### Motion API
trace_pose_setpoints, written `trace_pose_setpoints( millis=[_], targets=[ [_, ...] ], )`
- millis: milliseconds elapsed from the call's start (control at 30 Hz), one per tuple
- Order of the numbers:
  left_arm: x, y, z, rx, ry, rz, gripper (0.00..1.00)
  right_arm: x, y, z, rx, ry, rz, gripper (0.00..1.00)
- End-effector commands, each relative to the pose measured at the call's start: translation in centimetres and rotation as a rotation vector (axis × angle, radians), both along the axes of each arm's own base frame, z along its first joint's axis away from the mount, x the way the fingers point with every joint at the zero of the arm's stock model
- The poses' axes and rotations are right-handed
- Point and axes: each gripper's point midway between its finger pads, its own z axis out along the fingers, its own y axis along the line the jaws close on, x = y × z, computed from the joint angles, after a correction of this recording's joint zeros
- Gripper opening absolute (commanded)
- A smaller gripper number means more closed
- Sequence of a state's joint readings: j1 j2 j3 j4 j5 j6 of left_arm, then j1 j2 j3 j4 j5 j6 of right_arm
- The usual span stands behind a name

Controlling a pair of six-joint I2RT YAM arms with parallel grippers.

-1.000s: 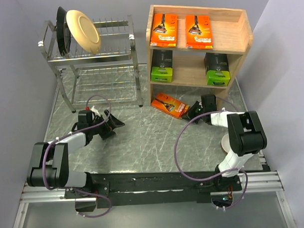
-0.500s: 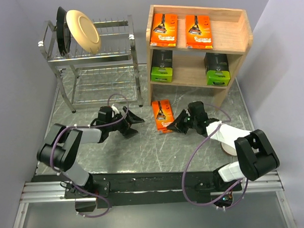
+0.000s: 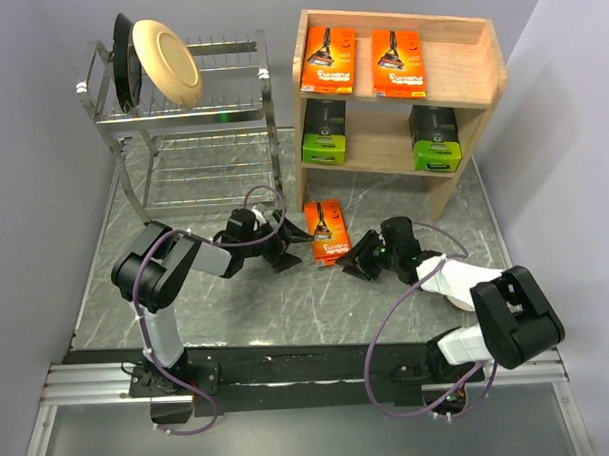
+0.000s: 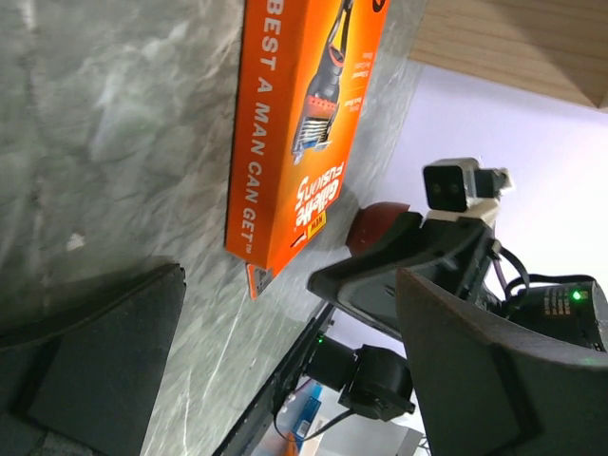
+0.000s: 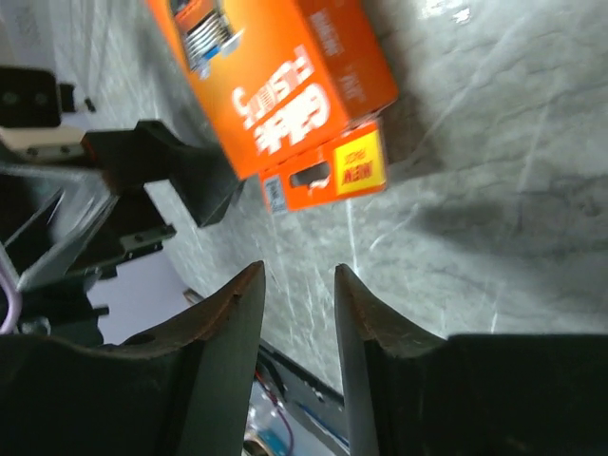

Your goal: Place and organize the shaving razors onto the shelf

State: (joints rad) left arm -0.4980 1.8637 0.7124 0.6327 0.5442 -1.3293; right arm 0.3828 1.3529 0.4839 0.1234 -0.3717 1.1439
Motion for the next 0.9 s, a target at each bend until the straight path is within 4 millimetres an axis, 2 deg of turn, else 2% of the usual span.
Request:
trace_pose_setpoints(
  millis=[0, 233, 467, 500, 533, 700, 733, 867],
  targets=[
    [0.5, -0.4, -0.4, 0.030, -0.026, 0.011, 0.98, 2.2, 0.0, -0.2, 0.025, -0.026, -0.066, 0.40],
    [-0.4, -0.4, -0.6, 0.035, -0.034, 0.003, 0.99, 3.6, -0.8, -2.4, 0.003, 0.031, -0.128, 0.38],
    [-0.6, -1.3, -1.2, 0.041, -0.022, -0.026, 1.00, 6.0, -1.3, -3.0, 0.017, 0.013, -0.153, 0.32],
    [-0.7, -1.3, -1.5, 0.045, -0.014, -0.029, 0.99, 6.1, -1.1, -2.8, 0.029, 0.011, -0.139, 0.29],
    [-0.6, -1.4, -1.6, 0.045, -0.012, -0.030, 0.99, 6.0, -1.1, -2.9, 0.031, 0.018, -0.129, 0.22],
    [-0.3, -2.2, -2.1, 0.041, -0.004, -0.044, 0.99, 5.2, -1.1, -1.8, 0.060, -0.001, -0.097, 0.08],
    [-0.2, -2.4, -2.1, 0.040, -0.006, -0.049, 0.99, 5.2, -1.1, -1.0, 0.068, -0.027, -0.093, 0.00],
    [0.1, -2.9, -2.1, 0.045, -0.021, -0.068, 0.99, 5.0, -1.1, 0.2, 0.079, -0.066, -0.082, 0.00]
  ],
)
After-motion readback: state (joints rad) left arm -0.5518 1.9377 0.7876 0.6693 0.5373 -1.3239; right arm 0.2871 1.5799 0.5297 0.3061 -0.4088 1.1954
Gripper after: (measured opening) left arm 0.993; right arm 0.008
